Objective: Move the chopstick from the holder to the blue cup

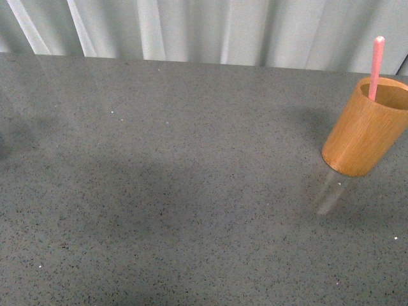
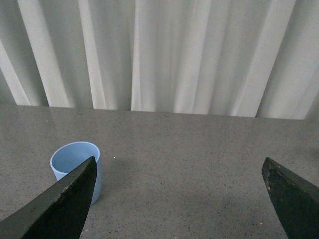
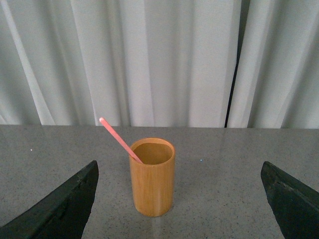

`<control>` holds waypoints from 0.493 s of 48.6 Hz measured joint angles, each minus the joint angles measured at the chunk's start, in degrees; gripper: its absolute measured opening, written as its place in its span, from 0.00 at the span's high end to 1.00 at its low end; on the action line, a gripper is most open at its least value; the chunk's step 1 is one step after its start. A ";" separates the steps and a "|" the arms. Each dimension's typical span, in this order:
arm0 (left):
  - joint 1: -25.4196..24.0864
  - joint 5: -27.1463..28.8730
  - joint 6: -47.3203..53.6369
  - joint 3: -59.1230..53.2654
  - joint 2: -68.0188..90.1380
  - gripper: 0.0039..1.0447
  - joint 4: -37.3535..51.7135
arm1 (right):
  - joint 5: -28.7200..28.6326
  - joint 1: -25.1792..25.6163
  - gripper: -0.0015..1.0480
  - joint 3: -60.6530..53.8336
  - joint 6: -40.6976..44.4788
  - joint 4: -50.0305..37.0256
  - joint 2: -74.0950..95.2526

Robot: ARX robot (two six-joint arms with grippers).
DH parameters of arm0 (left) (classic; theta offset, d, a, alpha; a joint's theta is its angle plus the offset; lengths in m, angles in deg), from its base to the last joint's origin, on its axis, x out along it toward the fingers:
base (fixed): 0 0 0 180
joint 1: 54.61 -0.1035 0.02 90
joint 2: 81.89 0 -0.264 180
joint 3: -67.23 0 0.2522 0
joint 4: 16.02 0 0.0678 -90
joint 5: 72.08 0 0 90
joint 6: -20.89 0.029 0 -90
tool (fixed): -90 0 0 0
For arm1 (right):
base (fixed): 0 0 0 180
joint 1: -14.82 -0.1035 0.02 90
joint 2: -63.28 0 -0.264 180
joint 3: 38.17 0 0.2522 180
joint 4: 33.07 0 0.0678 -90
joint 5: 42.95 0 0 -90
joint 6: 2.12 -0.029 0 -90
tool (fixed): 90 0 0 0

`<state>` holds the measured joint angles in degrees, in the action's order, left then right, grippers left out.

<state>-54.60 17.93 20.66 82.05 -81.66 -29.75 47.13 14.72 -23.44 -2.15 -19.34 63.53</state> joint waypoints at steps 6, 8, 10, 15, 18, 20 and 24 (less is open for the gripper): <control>0.00 0.00 0.00 0.00 0.00 0.06 0.00 | 0.00 0.00 0.10 0.00 0.00 0.00 0.00; 0.00 0.00 0.00 0.00 0.00 0.06 0.00 | 0.00 0.00 0.10 0.00 0.00 0.00 0.00; 0.00 0.00 0.00 0.00 0.00 0.06 0.00 | 0.00 0.00 0.10 0.00 0.00 0.00 0.00; 0.00 0.00 0.00 0.00 0.00 0.06 0.00 | 0.00 0.00 0.10 0.00 0.00 0.00 0.00; 0.00 0.00 0.00 0.00 0.00 0.06 0.00 | 0.00 0.00 0.10 0.00 0.00 0.00 0.00; 0.00 0.00 0.00 0.00 0.00 0.06 0.00 | 0.00 0.00 0.10 0.00 0.00 0.00 0.00; 0.00 0.00 0.00 0.00 0.00 0.06 0.00 | 0.00 0.00 0.10 0.00 0.00 0.00 0.00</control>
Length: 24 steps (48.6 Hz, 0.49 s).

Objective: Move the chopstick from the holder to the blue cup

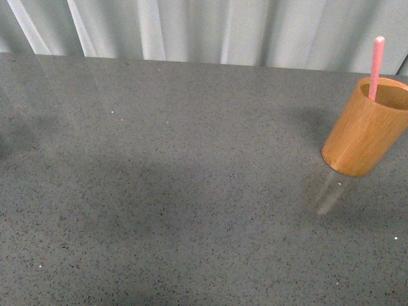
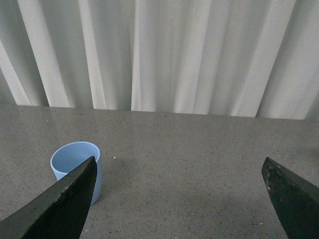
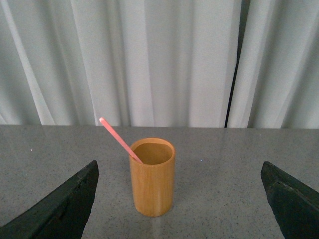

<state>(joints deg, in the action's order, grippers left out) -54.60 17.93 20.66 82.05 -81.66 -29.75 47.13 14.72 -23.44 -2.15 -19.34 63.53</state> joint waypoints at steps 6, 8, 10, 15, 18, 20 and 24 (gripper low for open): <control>0.00 0.00 0.00 0.00 0.00 0.06 0.00 | 0.00 0.00 0.10 0.00 0.00 0.00 0.00; 0.00 0.00 0.00 0.00 0.00 0.06 0.00 | 0.00 0.00 0.10 0.00 0.00 0.00 0.00; 0.00 0.00 0.00 0.00 0.00 0.06 0.00 | 0.00 0.00 0.10 0.00 0.00 0.00 0.00; 0.00 0.00 0.00 0.00 0.00 0.06 0.00 | 0.00 0.00 0.10 0.00 0.00 0.00 0.00; 0.00 0.00 0.00 0.00 0.00 0.06 0.00 | 0.00 0.00 0.10 0.00 0.00 0.00 0.00; 0.00 0.00 0.00 0.00 0.00 0.06 0.00 | 0.00 0.00 0.10 0.00 0.00 0.00 0.00; 0.00 0.00 0.00 0.00 0.00 0.06 0.00 | 0.00 0.00 0.10 0.00 0.00 0.00 0.00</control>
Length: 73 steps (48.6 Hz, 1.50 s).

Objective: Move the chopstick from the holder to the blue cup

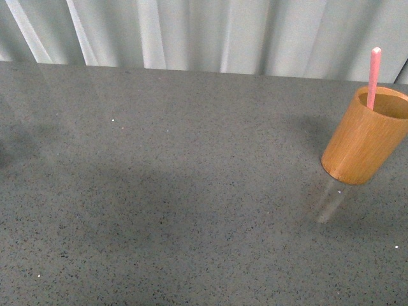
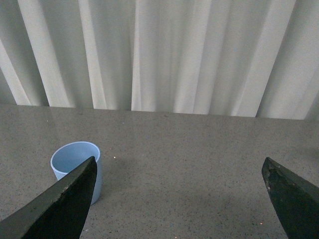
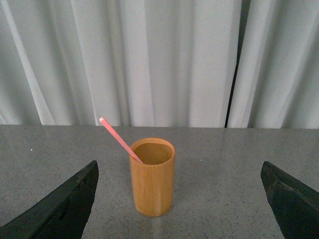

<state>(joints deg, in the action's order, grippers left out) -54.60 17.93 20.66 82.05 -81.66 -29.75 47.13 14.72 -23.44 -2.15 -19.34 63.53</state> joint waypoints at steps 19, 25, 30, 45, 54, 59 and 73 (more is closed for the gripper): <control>1.99 5.75 -1.86 0.63 1.38 0.06 -2.34 | 0.00 0.00 0.10 0.00 0.02 0.00 0.00; 0.66 22.62 -10.75 3.72 14.64 0.06 -7.02 | -0.07 0.00 0.10 0.00 0.00 0.00 0.00; -6.95 16.20 -12.11 7.17 24.70 0.06 1.68 | 0.00 0.00 0.10 0.00 0.00 0.00 0.00; -12.63 5.29 -3.13 30.84 65.59 0.06 0.79 | 0.00 0.00 0.10 0.00 0.00 0.00 0.00; -15.56 5.42 0.81 44.33 79.56 0.06 -3.26 | 0.00 0.00 0.10 0.00 0.00 0.00 0.00; -17.20 6.03 3.28 49.35 85.02 0.06 -5.33 | 0.00 0.00 0.10 0.00 0.00 0.00 0.00; -21.09 5.99 6.25 59.49 97.33 0.06 -9.42 | 0.00 0.00 0.10 0.00 0.00 0.00 0.00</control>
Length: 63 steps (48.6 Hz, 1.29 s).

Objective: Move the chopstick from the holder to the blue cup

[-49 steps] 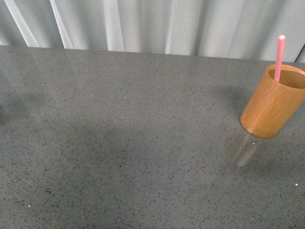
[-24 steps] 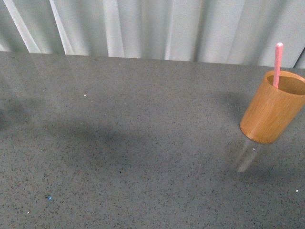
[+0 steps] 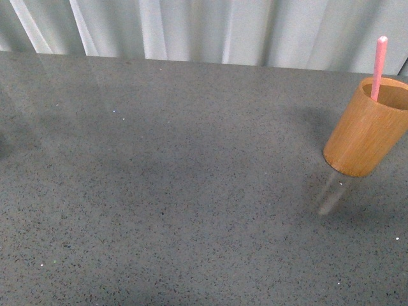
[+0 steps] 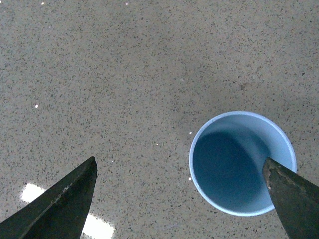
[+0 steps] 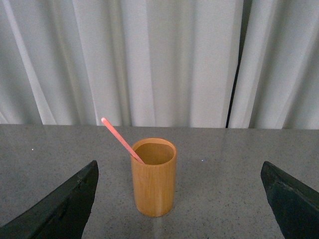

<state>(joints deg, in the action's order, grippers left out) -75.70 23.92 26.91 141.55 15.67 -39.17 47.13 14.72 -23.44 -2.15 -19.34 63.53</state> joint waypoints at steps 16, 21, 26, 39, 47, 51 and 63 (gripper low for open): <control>-1.25 0.83 0.46 2.69 7.72 0.06 1.62 | 0.02 0.00 0.10 0.00 0.00 0.00 0.00; -1.66 1.25 0.63 2.82 9.09 0.06 2.25 | 0.00 0.00 0.10 0.00 0.00 0.00 0.00; -1.79 1.49 0.94 3.56 10.05 0.06 2.80 | 0.00 0.00 0.10 0.00 0.00 0.00 0.00; -1.79 2.54 0.81 6.71 13.70 0.06 3.61 | 0.00 0.00 0.10 0.00 0.00 0.00 0.00; -1.60 3.89 0.48 6.84 15.45 0.06 4.50 | 0.00 0.00 0.10 0.00 0.00 0.00 0.00; -1.25 4.22 0.07 6.84 15.65 0.06 4.50 | 0.00 0.00 0.10 0.00 0.00 0.00 0.00; -0.24 3.82 -1.11 6.71 15.67 0.06 3.50 | 0.00 0.00 0.10 0.00 0.00 0.00 0.00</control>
<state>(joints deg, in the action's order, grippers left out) -75.94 27.74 25.80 148.26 31.34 -35.67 47.13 14.72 -23.44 -2.15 -19.34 63.53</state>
